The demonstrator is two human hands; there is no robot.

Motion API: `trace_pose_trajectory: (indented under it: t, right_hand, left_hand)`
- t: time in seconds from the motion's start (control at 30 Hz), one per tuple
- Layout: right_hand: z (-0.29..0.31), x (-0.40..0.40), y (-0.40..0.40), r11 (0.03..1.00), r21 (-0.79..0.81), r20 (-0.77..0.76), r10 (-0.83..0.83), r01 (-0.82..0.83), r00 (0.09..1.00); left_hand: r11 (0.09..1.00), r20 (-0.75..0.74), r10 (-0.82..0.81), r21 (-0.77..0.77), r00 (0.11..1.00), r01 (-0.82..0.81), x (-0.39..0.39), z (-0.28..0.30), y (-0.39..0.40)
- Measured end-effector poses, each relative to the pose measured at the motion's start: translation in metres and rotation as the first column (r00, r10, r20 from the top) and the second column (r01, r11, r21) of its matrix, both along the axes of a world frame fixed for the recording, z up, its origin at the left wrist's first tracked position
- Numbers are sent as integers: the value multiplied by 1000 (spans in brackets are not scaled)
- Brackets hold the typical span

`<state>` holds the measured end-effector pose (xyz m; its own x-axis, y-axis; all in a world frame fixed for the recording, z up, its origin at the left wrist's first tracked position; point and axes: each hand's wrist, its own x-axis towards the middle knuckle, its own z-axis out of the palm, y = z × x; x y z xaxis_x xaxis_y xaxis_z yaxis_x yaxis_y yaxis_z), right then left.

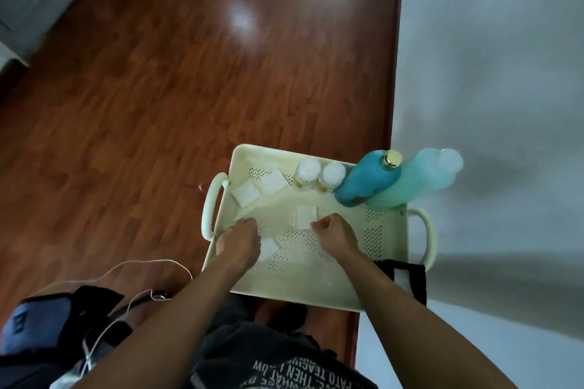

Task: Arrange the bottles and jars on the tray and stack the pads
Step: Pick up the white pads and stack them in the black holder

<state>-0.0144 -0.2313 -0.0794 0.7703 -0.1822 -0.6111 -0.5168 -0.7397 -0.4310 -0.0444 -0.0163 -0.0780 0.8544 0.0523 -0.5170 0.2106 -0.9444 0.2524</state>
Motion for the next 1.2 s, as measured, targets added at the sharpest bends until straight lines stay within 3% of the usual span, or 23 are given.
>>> trace_pose_trajectory:
  t: [0.13, 0.33, 0.57, 0.83, 1.03, 1.2]
  right_hand:
    - [-9, 6, 7, 998, -34, -5, -52, 51, 999]
    - [-13, 16, 12, 993, -122, -40, -6, 1, 999]
    - [0, 22, 3, 999, 14, -24, -29, 29, 999]
    - [44, 29, -14, 990, 41, 67, 133, -136, 989]
    - [84, 20, -40, 967, 23, 156, 248, -255, 956]
    - [109, 0, -79, 983, 111, 237, 118, -147, 964]
  left_hand:
    - [1000, -10, -31, -6, 999, 31, 0, 0, 0]
    - [997, 5, 21, -80, 1000, -21, 1, 2, -3]
    - [943, -45, 203, -261, 978, -208, -2, 3, -10]
    - [889, -93, 265, -363, 960, -280, -12, 10, -22]
    - [779, -142, 379, -485, 915, -398, -23, 22, -33]
    - [639, -228, 427, -609, 875, -470, -32, 33, -56]
